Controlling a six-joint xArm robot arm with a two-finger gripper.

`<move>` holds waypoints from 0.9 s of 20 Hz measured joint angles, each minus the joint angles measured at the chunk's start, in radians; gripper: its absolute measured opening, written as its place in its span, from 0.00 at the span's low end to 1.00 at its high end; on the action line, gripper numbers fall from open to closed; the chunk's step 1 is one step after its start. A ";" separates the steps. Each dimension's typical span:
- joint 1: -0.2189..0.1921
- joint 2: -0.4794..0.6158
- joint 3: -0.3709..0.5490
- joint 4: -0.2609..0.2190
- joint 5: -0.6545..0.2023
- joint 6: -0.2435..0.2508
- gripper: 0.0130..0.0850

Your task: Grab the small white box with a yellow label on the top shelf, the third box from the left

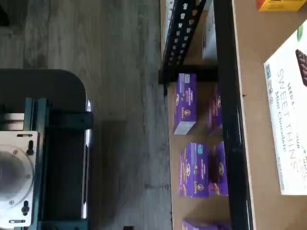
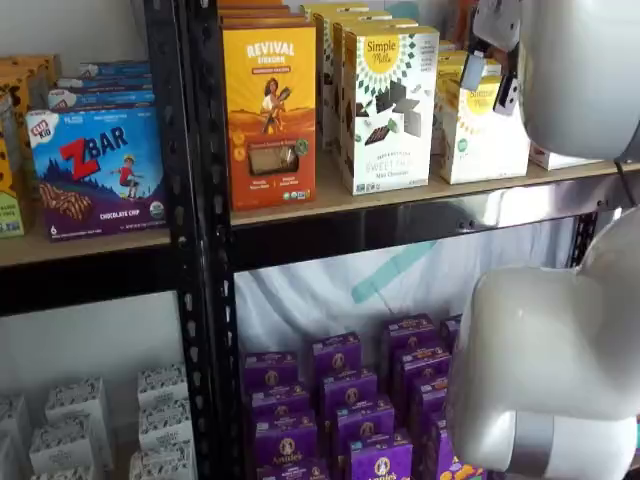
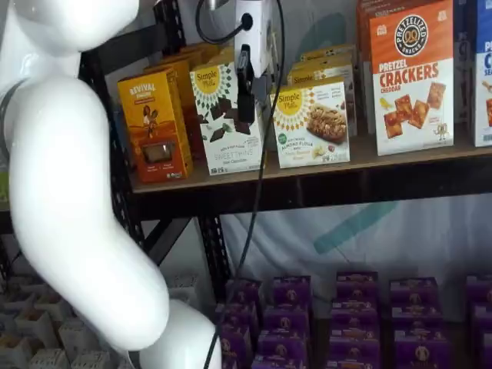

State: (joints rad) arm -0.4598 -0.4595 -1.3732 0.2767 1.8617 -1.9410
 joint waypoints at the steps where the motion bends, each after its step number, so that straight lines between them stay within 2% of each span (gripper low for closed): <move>1: 0.013 0.005 -0.009 -0.024 0.012 0.005 1.00; 2: 0.042 0.011 -0.024 -0.069 0.032 0.018 1.00; 3: 0.055 0.008 -0.026 -0.087 0.038 0.026 1.00; 5: 0.061 -0.001 -0.021 -0.088 0.040 0.034 1.00; 8: 0.042 -0.027 0.006 -0.042 0.004 0.032 1.00; 11: 0.018 -0.072 0.063 0.016 -0.104 0.020 1.00; 18: 0.010 -0.078 0.122 0.045 -0.303 -0.009 1.00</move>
State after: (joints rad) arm -0.4496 -0.5377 -1.2510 0.3220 1.5592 -1.9496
